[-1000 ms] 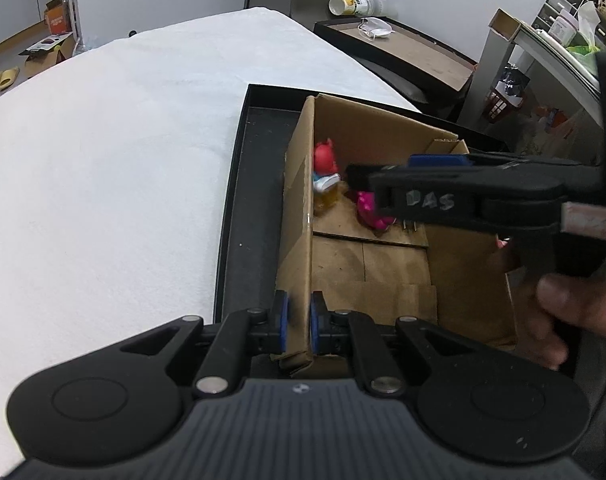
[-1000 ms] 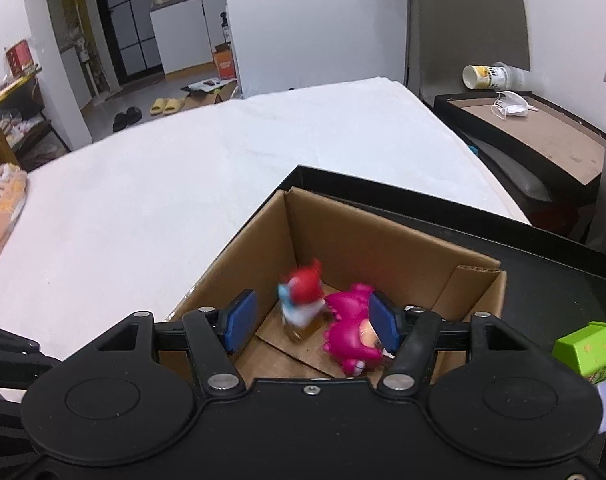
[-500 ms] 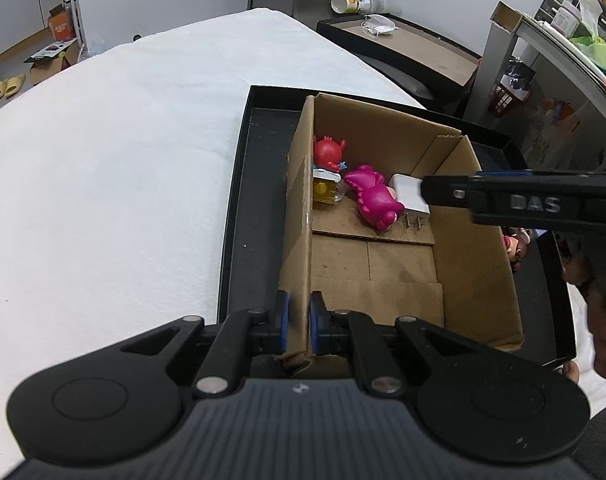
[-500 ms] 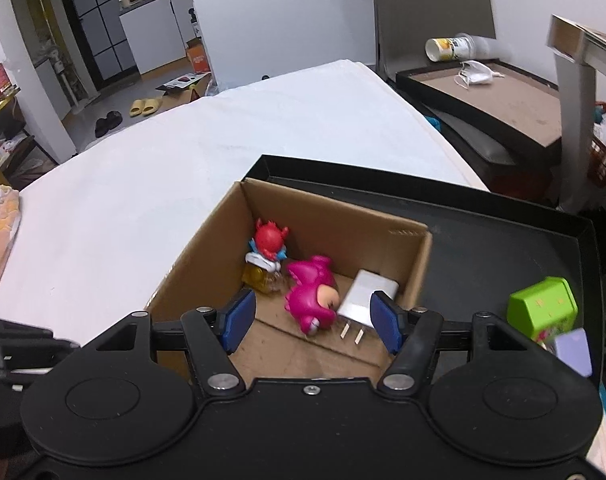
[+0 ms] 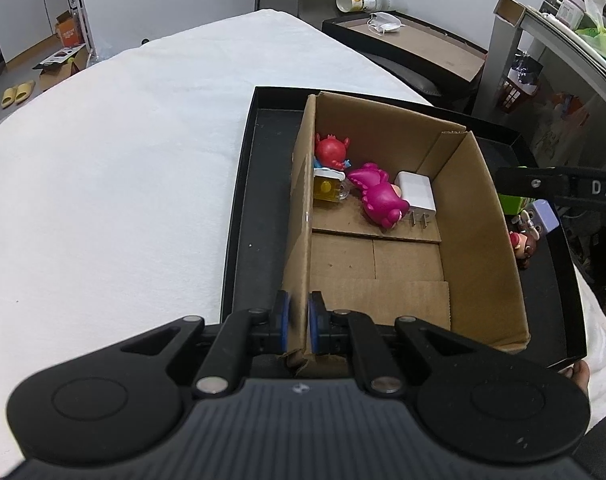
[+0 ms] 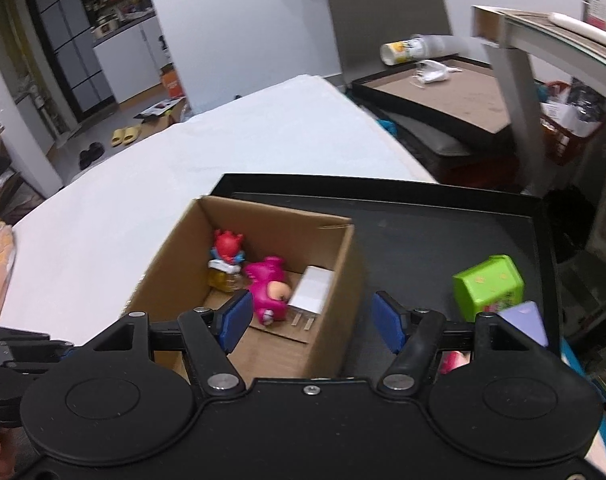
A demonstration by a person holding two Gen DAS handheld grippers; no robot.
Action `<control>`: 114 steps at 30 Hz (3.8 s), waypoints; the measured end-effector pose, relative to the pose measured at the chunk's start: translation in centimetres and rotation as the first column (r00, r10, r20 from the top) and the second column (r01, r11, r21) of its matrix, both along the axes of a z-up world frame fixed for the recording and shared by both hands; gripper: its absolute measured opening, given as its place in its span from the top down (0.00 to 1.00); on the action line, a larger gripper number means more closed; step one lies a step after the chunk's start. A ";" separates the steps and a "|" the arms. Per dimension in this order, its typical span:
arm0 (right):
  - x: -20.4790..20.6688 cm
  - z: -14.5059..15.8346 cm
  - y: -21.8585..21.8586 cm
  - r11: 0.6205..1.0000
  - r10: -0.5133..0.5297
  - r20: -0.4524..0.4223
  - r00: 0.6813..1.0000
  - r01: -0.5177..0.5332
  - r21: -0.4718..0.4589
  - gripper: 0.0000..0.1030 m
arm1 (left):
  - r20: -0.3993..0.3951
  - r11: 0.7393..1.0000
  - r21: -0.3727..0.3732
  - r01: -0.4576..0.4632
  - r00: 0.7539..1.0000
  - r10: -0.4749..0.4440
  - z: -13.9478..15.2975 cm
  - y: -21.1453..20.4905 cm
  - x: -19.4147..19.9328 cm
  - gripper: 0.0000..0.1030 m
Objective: Organize rigid objects
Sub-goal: 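Move the right gripper back over the brown-haired doll figure, then close the right gripper on the doll figure and lift it, then carry the doll figure into the box and release it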
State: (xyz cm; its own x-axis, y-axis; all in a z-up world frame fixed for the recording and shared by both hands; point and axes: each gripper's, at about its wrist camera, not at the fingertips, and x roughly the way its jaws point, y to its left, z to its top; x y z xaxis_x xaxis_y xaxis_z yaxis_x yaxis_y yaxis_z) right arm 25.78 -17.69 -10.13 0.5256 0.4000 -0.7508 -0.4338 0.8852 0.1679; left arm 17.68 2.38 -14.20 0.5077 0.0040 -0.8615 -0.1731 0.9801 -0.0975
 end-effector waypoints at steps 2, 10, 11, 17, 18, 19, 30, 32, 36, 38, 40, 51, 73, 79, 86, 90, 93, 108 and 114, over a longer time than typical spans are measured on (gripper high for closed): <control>0.2 -0.1 -0.5 0.999 -0.037 -0.012 0.999 0.037 -0.007 0.36 | -0.006 1.000 0.006 -0.002 1.000 0.003 -0.1 -0.1 0.1 0.91; 0.5 -1.3 -3.4 0.973 -0.224 -0.034 0.974 0.222 -0.070 0.29 | -0.012 0.999 0.037 -0.007 1.000 0.008 -0.1 -0.7 -0.1 0.91; 0.6 -1.5 -3.7 0.969 -0.239 -0.039 0.970 0.236 -0.072 0.29 | -0.013 0.999 0.041 -0.009 1.000 0.009 -0.1 -0.7 -0.2 0.91; 1.0 -2.7 -5.0 0.944 -0.323 -0.054 0.945 0.317 -0.093 0.25 | -0.010 0.998 0.062 -0.015 1.000 0.015 -0.1 -1.1 -0.2 0.91; 1.1 -2.9 -5.2 0.939 -0.337 -0.060 0.940 0.331 -0.092 0.24 | -0.007 0.998 0.065 -0.015 1.000 0.016 -0.1 -1.2 -0.3 0.91; 1.2 -3.1 -5.3 0.935 -0.351 -0.066 0.934 0.344 -0.090 0.24 | -0.006 0.997 0.072 -0.013 1.000 0.013 -0.2 -1.3 -0.3 0.91; 2.8 -6.4 -6.9 0.888 -0.458 -0.150 0.876 0.445 -0.116 0.22 | -0.012 0.994 0.106 -0.005 1.000 0.006 -0.2 -1.9 -0.3 0.91; 3.1 -7.2 -6.8 0.884 -0.466 -0.165 0.869 0.450 -0.126 0.22 | -0.013 0.994 0.112 -0.006 1.000 0.008 -0.2 -2.0 -0.3 0.91; 3.9 -8.5 -6.6 0.875 -0.481 -0.179 0.859 0.457 -0.161 0.22 | -0.017 0.994 0.110 -0.013 1.000 0.015 -0.4 -1.9 -0.2 0.91; 4.1 -8.9 -6.5 0.873 -0.483 -0.178 0.857 0.455 -0.178 0.22 | -0.018 0.993 0.117 -0.009 1.000 0.011 -0.3 -2.0 -0.1 0.91; 4.4 -9.4 -6.3 0.872 -0.483 -0.182 0.856 0.451 -0.192 0.22 | -0.020 0.993 0.119 -0.009 1.000 0.012 -0.3 -2.0 -0.1 0.91; 4.5 -10.3 -5.7 0.888 -0.446 -0.171 0.878 0.411 -0.204 0.58 | -0.022 0.993 0.117 -0.009 1.000 0.011 -0.4 -2.0 0.0 0.91; 1.5 -3.9 -4.5 0.956 -0.294 -0.082 0.952 0.293 -0.024 0.58 | -0.031 0.994 0.112 -0.007 0.999 0.011 -0.5 -1.9 0.3 0.91; 0.7 -2.0 -4.2 0.969 -0.246 -0.030 0.969 0.247 0.011 0.58 | -0.038 0.994 0.113 -0.005 0.999 0.010 -0.5 -1.9 0.4 0.91; 0.2 -0.7 -3.2 0.980 -0.194 0.003 0.981 0.194 0.038 0.58 | -0.036 0.994 0.110 -0.001 0.999 0.005 -0.5 -1.9 0.5 0.91; -0.3 0.3 -2.5 0.986 -0.161 0.028 0.987 0.159 0.054 0.58 | -0.033 0.994 0.110 -0.010 0.999 0.014 -0.4 -1.9 0.6 0.91; -0.7 0.6 -1.7 0.990 -0.132 0.038 0.990 0.130 0.058 0.58 | -0.030 0.993 0.116 -0.010 0.999 0.013 -0.4 -2.0 0.6 0.91; -1.7 0.5 1.0 0.995 -0.002 0.006 1.000 0.001 0.099 0.58 | -0.023 0.994 0.106 -0.016 1.000 0.018 -0.4 -1.9 0.5 0.91; -1.8 -0.4 2.2 0.993 0.041 -0.031 0.999 -0.037 0.109 0.58 | -0.020 0.996 0.093 -0.017 1.000 0.019 -0.4 -1.6 0.5 0.91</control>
